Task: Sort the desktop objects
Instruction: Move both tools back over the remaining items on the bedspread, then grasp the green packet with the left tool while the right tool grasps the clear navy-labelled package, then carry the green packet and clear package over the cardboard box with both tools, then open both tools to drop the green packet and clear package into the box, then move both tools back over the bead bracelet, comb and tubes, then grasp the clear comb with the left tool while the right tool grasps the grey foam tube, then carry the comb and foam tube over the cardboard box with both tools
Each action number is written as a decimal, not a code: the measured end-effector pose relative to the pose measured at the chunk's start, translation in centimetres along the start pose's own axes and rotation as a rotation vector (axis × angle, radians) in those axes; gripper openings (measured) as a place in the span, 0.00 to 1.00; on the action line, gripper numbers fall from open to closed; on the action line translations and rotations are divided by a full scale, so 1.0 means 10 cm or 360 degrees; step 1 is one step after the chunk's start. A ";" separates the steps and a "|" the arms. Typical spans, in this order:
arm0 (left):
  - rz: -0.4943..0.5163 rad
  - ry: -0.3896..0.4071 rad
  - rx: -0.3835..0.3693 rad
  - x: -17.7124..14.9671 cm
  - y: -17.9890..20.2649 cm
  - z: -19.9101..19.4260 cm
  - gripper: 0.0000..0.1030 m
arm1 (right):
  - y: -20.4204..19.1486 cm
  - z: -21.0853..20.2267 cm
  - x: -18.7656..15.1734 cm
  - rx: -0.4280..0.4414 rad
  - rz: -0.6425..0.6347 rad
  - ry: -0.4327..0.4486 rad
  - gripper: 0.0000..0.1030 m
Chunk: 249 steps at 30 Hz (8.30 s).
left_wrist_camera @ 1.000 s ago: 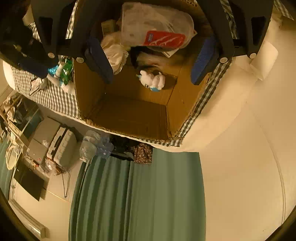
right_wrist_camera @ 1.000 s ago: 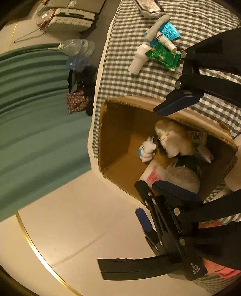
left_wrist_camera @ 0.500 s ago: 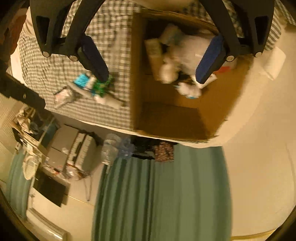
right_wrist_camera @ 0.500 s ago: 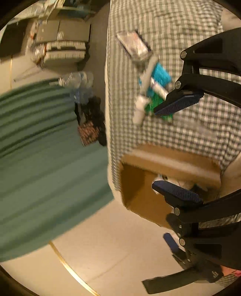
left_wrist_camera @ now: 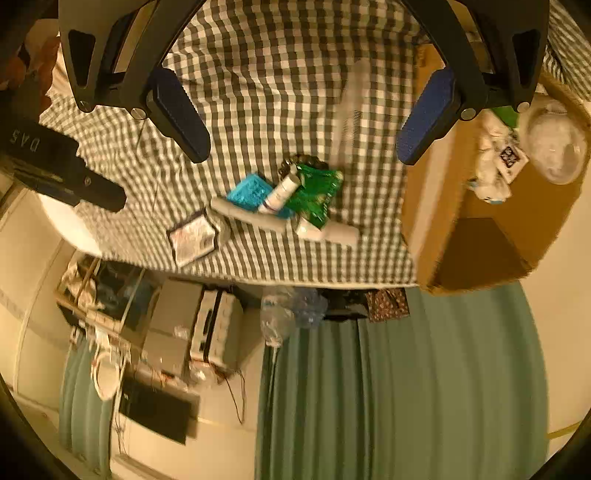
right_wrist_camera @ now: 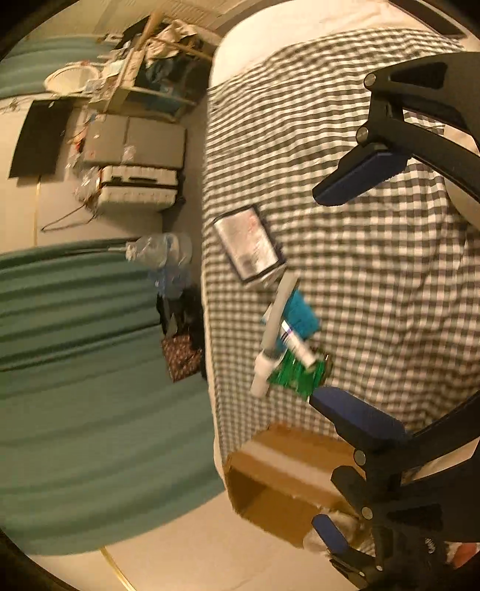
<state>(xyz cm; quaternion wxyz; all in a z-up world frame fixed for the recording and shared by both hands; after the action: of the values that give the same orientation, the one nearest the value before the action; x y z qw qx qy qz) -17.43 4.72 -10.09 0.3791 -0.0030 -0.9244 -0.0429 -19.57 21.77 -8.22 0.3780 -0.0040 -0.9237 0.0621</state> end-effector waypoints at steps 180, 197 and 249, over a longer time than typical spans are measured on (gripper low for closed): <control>0.0028 -0.0095 0.0251 -0.31 -0.36 0.82 1.00 | 0.15 0.38 -0.08 0.0092 -0.0059 0.0135 0.92; 0.0041 -0.0341 0.0323 -0.59 -0.58 1.76 1.00 | 0.05 1.40 0.02 0.0133 -0.0252 -0.0054 0.92; -0.0049 0.0166 -0.0090 0.14 -0.35 0.01 0.22 | -0.09 -0.26 -0.10 0.0106 -0.0321 0.0131 0.14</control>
<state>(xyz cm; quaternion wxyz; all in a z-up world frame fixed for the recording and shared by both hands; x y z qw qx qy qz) -18.61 1.19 -9.48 0.4259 0.0028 -0.9017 -0.0750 -16.99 21.07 -6.93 0.4198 0.0988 -0.9006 0.0541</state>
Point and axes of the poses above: each gripper's, at about its wrist camera, not at the fingertips, and z roughly the way its jaws point, y to its right, x to its top, the point moved 8 cm from there along z, roughly the way its jaws point, and after that the axes turned 4 degrees about -z, right-handed, at the moved point
